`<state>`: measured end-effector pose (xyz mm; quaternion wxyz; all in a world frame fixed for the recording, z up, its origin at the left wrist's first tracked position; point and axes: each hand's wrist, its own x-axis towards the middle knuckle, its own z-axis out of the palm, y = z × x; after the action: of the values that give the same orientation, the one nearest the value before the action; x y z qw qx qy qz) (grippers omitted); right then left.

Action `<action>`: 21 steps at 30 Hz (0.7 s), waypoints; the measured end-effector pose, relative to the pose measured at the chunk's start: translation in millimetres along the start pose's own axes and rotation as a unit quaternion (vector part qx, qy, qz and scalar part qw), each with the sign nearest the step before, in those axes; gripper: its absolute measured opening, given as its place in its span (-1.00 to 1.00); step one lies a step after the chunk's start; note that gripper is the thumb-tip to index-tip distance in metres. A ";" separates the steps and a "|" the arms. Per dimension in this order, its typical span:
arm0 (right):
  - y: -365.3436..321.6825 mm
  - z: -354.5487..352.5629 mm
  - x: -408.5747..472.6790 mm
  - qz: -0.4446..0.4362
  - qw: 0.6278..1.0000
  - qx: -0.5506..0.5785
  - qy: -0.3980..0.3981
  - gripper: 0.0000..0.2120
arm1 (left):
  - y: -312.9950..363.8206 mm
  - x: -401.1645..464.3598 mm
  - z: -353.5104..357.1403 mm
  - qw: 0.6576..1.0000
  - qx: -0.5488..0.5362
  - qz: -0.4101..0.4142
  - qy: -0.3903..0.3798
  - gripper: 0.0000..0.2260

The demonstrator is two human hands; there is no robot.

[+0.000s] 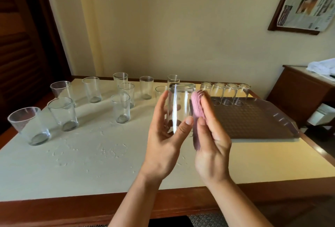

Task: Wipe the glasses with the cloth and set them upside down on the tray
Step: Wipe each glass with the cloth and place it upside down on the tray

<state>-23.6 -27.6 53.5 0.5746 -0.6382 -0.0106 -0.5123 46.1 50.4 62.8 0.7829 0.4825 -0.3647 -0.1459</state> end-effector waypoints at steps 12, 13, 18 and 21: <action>-5.7 -0.8 6.3 -0.019 0.998 -0.064 -0.003 -0.58 | 1.6 1.8 -1.2 0.999 -0.041 -0.010 0.012 -0.42; -3.7 1.5 -3.8 -0.010 0.999 -0.034 -0.012 -0.56 | 2.4 3.9 -1.6 0.999 -0.031 -0.003 0.022 -0.38; -0.7 7.3 -15.2 -0.024 1.000 0.002 -0.003 -0.53 | -4.1 1.8 -8.3 0.999 -0.033 -0.038 -0.010 -0.31; -7.2 5.6 10.7 -0.034 0.997 -0.059 0.024 -0.56 | -2.4 -5.0 -6.5 0.997 -0.033 -0.044 -0.044 -0.34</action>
<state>-19.3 -27.1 66.9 0.5182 -0.6579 0.0118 -0.5464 47.6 56.3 56.8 0.7744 0.4652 -0.3719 -0.2136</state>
